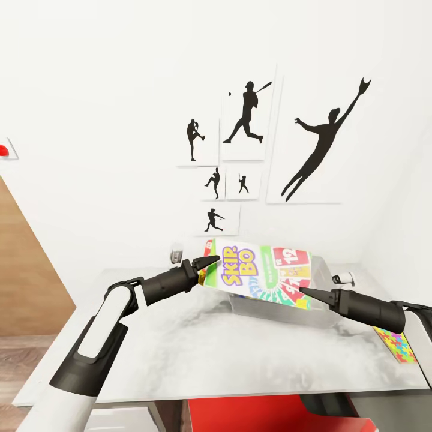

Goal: Put all the toys in the child's room - the three board games (two on the bed and one on the table), the two jigsaw puzzles on the table, and the tennis ball on the table - inside the toy box on the table in the child's room.

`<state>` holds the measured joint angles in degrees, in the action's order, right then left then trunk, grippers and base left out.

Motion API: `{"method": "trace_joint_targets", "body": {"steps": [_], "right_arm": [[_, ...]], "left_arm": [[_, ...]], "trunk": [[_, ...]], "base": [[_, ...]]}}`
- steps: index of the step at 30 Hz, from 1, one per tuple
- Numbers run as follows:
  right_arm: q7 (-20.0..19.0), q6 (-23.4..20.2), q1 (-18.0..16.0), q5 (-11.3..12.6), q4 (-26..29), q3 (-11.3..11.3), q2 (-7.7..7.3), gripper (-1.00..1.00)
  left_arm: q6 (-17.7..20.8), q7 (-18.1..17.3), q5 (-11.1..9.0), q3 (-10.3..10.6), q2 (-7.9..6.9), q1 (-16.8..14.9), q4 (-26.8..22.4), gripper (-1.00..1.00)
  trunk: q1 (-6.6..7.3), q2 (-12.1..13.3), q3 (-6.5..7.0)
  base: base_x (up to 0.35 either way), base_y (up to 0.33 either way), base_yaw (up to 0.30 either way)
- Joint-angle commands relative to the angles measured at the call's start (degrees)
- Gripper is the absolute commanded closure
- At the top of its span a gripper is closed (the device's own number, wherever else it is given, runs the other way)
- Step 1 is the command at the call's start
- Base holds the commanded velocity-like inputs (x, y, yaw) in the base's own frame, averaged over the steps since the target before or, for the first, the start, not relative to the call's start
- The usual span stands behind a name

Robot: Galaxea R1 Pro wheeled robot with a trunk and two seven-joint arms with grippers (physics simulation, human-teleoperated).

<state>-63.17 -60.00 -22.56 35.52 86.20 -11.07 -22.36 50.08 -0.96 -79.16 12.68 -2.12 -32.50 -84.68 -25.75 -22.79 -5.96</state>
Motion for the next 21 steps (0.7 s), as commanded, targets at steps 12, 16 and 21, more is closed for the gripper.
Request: {"method": "trace_joint_targets", "body": {"steps": [12, 16, 21], "right_arm": [[-0.2, 0.0, -0.03, -2.03, -0.07, 1.88, -0.05, 1.0], [-0.2, 0.0, -0.03, -2.03, -0.07, 1.85, -0.05, 1.0], [-0.2, 0.0, -0.03, -2.03, -0.07, 1.79, -0.05, 1.0]], "left_arm": [[0.11, -0.36, -1.99, 0.06, 0.0, -0.1, -0.05, -1.0], [0.11, -0.33, -1.97, 0.06, 0.01, -0.11, -0.05, -1.0], [0.11, -0.31, -1.97, 0.06, 0.01, -0.11, -0.05, -1.0]], "trunk": [[-0.04, -0.13, -0.12], [-0.04, -0.13, -0.12], [-0.04, -0.13, -0.12]], "base": [[0.0, 0.0, 0.0], [0.0, 0.0, 0.0], [0.0, 0.0, 0.0]]}}
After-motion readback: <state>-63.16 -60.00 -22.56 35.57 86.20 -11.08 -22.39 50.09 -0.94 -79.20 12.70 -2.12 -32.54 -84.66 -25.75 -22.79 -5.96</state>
